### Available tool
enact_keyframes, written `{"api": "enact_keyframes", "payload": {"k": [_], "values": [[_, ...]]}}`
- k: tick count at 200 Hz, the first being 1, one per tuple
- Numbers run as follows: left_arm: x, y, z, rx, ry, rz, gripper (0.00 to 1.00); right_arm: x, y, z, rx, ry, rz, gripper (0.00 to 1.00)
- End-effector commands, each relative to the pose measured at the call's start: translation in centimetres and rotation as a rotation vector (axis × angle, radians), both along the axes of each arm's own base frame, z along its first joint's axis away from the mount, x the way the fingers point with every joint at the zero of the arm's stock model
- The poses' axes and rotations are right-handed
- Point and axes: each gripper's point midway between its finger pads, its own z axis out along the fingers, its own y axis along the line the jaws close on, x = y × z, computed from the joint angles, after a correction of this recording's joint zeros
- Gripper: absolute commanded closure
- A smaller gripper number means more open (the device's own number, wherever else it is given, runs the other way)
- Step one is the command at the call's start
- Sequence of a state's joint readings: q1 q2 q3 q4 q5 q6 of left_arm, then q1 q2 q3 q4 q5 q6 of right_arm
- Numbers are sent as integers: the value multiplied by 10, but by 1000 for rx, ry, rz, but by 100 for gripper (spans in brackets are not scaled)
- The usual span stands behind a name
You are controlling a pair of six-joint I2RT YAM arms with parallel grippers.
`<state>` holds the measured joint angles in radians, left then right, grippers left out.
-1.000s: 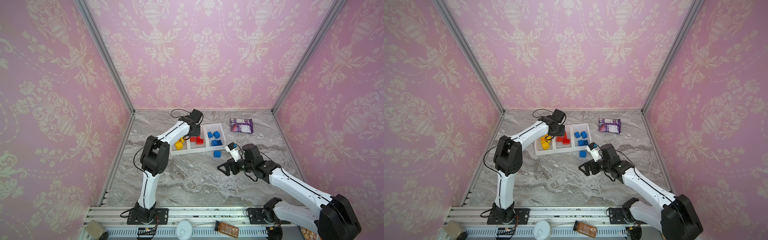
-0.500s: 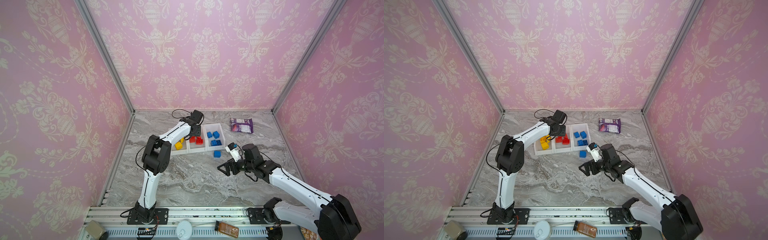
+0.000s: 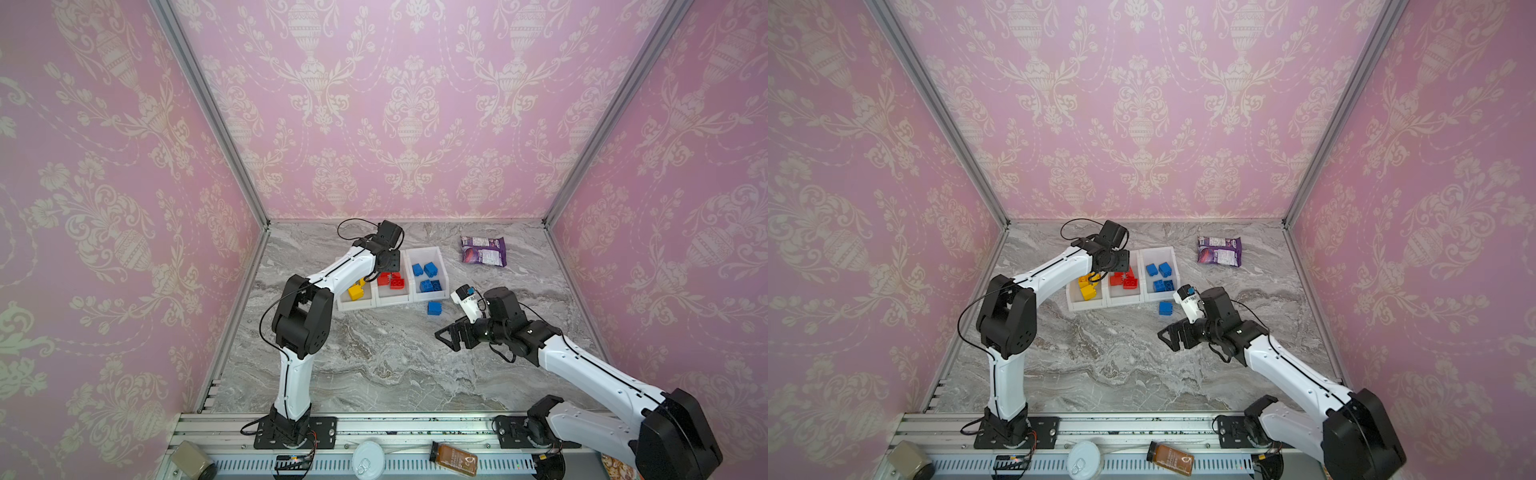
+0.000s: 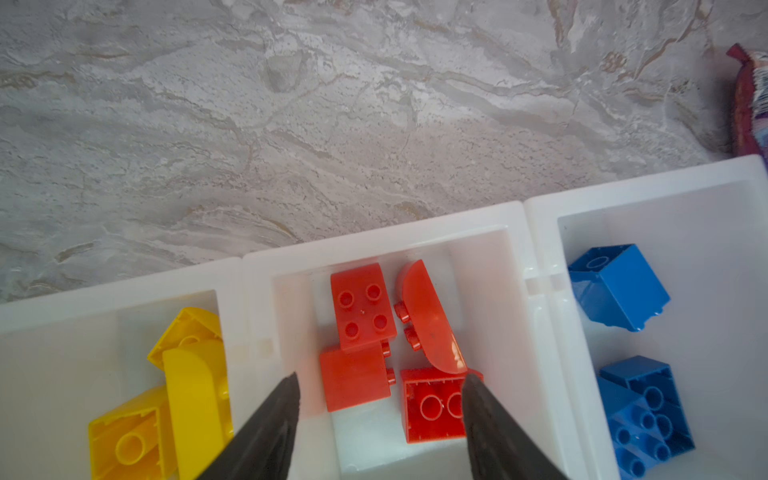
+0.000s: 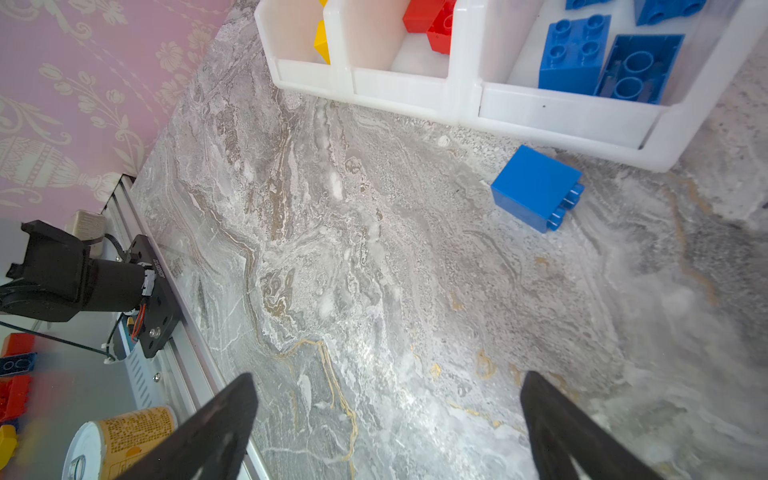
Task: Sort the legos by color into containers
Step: 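Withdraw the left gripper while the right gripper moves to the loose blue brick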
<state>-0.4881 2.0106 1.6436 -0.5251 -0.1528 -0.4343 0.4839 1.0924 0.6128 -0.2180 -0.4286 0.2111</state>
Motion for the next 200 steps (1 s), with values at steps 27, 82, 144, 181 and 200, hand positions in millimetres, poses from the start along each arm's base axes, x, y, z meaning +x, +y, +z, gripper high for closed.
{"api": "enact_keyframes", "payload": {"k": [27, 82, 144, 181, 200], "values": [[-17, -1, 51, -66, -136, -46, 29, 16, -6, 10, -23, -34, -53, 0], [-57, 39, 78, -43, -289, -28, 3, 46, -30, 17, -106, -83, -158, 0], [-89, 115, 70, 21, -398, 93, 1, 89, -70, 37, -153, -164, -299, 0], [-101, 158, 67, 73, -460, 181, 1, 109, -98, 42, -167, -194, -382, 0], [-108, 176, 54, 97, -457, 223, 1, 116, -109, 40, -173, -200, -417, 0]]}}
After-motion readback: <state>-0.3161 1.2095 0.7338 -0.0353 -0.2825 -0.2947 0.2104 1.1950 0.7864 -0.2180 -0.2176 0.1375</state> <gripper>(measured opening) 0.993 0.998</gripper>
